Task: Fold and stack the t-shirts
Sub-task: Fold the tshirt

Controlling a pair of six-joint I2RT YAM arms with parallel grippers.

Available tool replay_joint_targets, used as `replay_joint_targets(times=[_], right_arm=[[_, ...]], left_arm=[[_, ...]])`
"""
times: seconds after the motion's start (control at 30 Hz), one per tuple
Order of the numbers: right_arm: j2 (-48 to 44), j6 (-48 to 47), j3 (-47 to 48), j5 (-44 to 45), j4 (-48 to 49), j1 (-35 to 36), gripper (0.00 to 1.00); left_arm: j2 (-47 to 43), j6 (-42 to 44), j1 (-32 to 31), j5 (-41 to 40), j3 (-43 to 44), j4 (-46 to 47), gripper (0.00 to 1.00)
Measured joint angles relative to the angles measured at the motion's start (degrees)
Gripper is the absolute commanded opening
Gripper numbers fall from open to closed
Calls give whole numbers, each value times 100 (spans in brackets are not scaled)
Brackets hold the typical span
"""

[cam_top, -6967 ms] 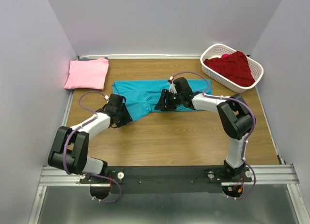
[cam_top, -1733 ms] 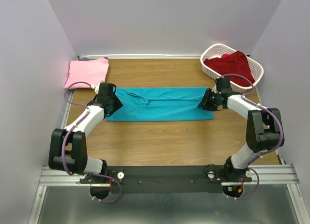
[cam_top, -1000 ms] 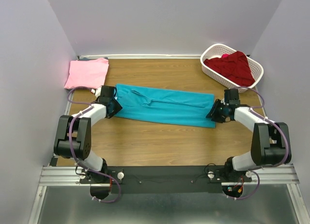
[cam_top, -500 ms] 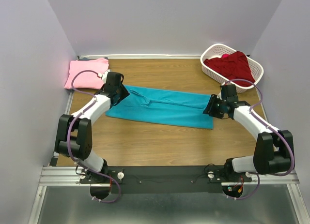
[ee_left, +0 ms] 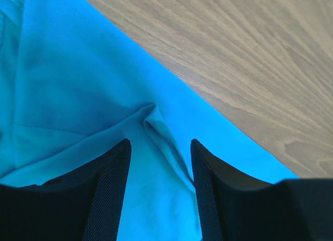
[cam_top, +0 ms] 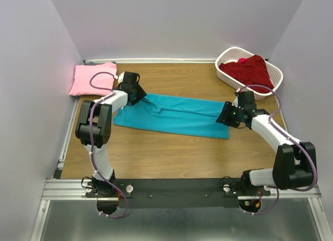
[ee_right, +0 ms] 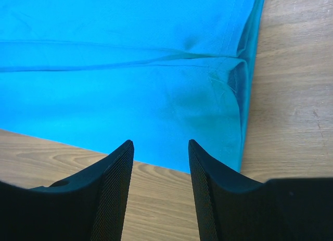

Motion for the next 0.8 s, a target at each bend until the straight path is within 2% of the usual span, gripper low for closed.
replay_joint_targets(times=[0.27, 0.6, 0.8], right_arm=[[-2, -24, -42, -42, 0, 0, 55], [-4, -46, -44, -42, 7, 0, 55], [-7, -138, -42, -33, 17, 103, 54]], left_arm=[[529, 4, -17, 127, 549, -28, 53], [809, 35, -219, 385, 1353, 2, 53], [518, 31, -280, 531, 1010, -33, 54]])
